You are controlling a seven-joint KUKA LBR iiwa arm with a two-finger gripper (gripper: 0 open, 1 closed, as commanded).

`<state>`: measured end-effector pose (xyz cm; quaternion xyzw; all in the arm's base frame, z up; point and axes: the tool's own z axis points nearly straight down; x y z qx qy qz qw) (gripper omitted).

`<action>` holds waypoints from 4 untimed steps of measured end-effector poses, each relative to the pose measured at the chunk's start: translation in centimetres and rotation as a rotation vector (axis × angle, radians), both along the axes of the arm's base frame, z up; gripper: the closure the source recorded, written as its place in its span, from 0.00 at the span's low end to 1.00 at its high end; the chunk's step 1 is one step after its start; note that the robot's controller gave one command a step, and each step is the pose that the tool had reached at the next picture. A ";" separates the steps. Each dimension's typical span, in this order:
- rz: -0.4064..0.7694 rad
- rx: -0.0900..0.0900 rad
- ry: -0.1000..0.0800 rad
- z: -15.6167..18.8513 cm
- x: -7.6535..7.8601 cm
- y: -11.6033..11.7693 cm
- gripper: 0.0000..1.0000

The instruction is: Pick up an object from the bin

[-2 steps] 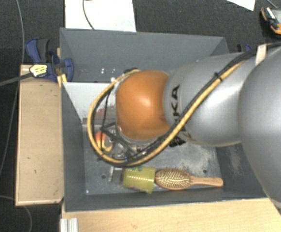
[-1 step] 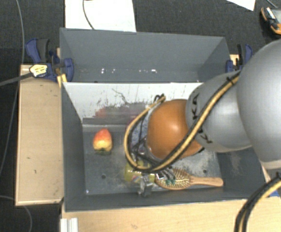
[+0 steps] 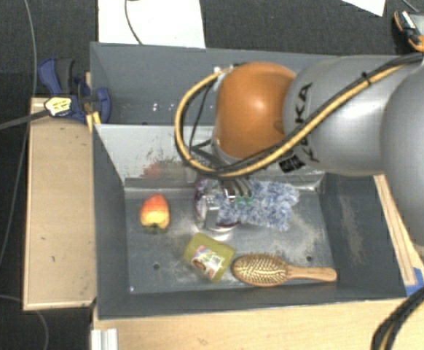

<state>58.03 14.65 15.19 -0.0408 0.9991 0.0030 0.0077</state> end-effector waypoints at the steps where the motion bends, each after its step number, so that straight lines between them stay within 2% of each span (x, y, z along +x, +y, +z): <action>1: 0.131 0.000 0.002 -5.0 -6.2 -0.8 0.00; 2: -0.047 0.007 -0.015 -6.1 -6.1 -1.7 0.00; 3: -0.150 0.008 -0.007 -8.1 0.4 -1.3 1.00; 4: -0.151 0.008 -0.007 -8.1 0.4 -1.3 1.00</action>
Offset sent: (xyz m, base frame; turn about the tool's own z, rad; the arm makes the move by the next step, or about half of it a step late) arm -0.0499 -0.0391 -0.0819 0.0524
